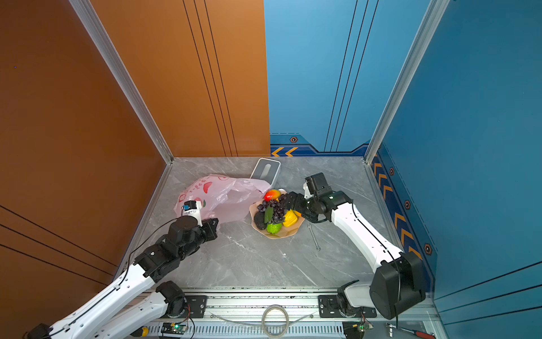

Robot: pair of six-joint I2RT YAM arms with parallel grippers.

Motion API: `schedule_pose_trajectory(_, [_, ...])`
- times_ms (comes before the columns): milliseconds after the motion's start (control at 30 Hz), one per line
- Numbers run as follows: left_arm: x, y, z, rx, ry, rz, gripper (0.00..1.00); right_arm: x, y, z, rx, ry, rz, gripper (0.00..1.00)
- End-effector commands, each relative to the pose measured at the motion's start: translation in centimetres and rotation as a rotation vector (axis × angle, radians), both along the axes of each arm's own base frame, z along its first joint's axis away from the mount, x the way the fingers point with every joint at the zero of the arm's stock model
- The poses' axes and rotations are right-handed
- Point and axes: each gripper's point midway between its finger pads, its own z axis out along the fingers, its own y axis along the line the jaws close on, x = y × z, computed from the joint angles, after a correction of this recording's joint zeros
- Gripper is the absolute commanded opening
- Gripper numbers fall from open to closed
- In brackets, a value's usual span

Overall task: Place the fruits into the plastic bag
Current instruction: Pick up the fruit from the plate.

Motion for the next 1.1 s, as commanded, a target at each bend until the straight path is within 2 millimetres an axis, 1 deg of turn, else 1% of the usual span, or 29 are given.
schedule_pose_trajectory(0, [0.2,-0.3,0.6,-0.031,-0.009,-0.007,0.0,1.3,1.7,0.6,0.027,-0.016,0.018,0.96])
schedule_pose_trajectory(100, [0.2,-0.2,0.8,-0.033,-0.015,-0.003,0.0,2.1,2.3,-0.3,0.014,0.002,0.028,0.93])
schedule_pose_trajectory(267, [0.2,-0.2,0.9,-0.037,-0.016,-0.003,0.0,3.4,3.2,-1.2,-0.011,0.01,0.039,0.88])
schedule_pose_trajectory(567, [0.2,-0.1,0.9,-0.039,-0.014,-0.003,0.0,5.2,3.8,-3.0,-0.076,0.026,0.041,0.83])
schedule_pose_trajectory(733, [0.2,0.1,1.2,-0.041,-0.018,-0.001,0.0,5.8,3.7,-3.9,-0.138,0.023,0.046,0.82])
schedule_pose_trajectory(1067, [0.2,0.1,1.1,-0.045,-0.015,0.002,0.0,5.9,3.2,-5.5,-0.278,0.046,0.069,0.81])
